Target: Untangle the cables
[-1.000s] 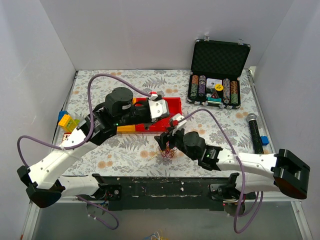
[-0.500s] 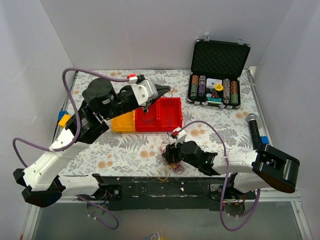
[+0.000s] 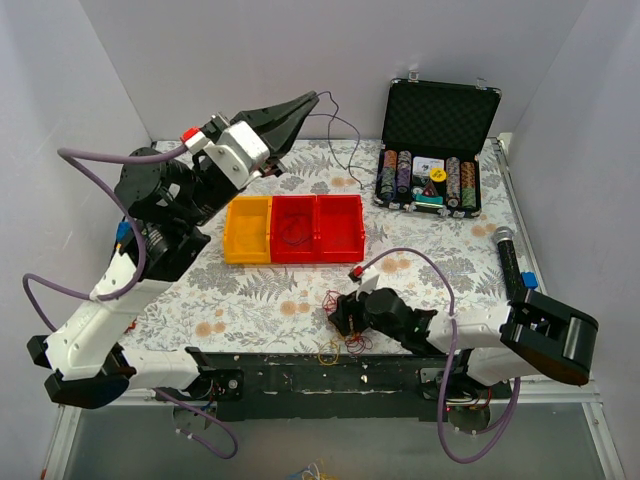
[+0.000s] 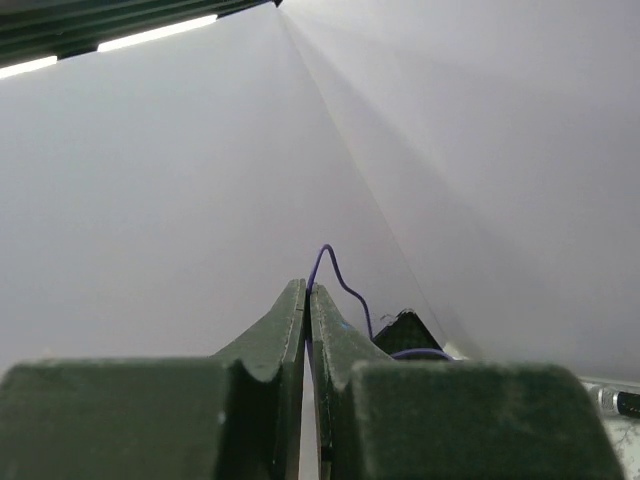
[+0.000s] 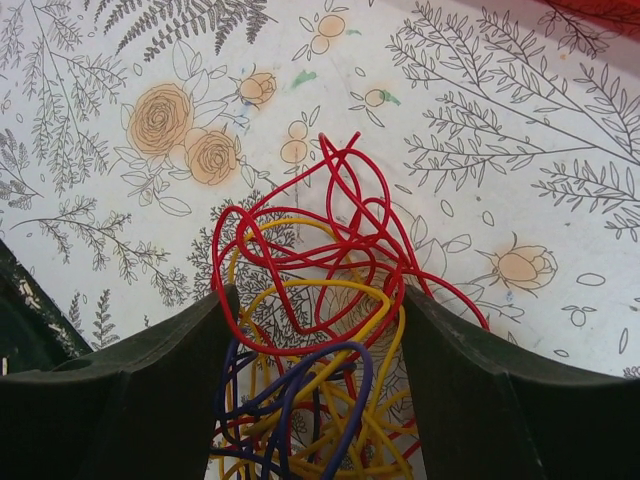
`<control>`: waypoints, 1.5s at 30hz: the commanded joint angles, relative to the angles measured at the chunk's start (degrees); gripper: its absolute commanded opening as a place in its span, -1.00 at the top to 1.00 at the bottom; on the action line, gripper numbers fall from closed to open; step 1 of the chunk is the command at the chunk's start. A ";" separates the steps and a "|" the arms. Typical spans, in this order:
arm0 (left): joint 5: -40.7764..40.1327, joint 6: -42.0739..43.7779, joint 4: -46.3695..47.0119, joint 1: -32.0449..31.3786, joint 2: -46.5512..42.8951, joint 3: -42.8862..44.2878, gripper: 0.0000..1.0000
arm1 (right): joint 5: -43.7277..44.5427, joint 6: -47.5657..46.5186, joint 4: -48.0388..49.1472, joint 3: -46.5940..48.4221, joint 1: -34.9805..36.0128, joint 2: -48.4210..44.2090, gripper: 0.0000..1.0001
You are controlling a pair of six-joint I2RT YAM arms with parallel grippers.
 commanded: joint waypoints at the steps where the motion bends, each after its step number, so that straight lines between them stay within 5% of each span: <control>1: -4.94 2.58 5.00 -0.37 -1.85 -6.31 1.00 | 0.56 1.13 -1.41 -0.93 0.57 -3.44 -0.43; 13: -24.18 -0.32 18.45 -0.19 -6.17 -29.17 1.00 | 2.75 -0.45 -5.81 -1.64 0.66 -15.57 -0.43; 25: -31.57 -5.06 20.30 1.30 -5.91 -38.85 1.00 | 3.37 0.95 -7.47 -3.83 0.57 -20.41 -0.43; 45: -26.04 -18.43 15.56 14.04 2.62 -38.85 1.00 | 4.51 2.71 -10.29 -7.61 0.58 -25.95 -0.43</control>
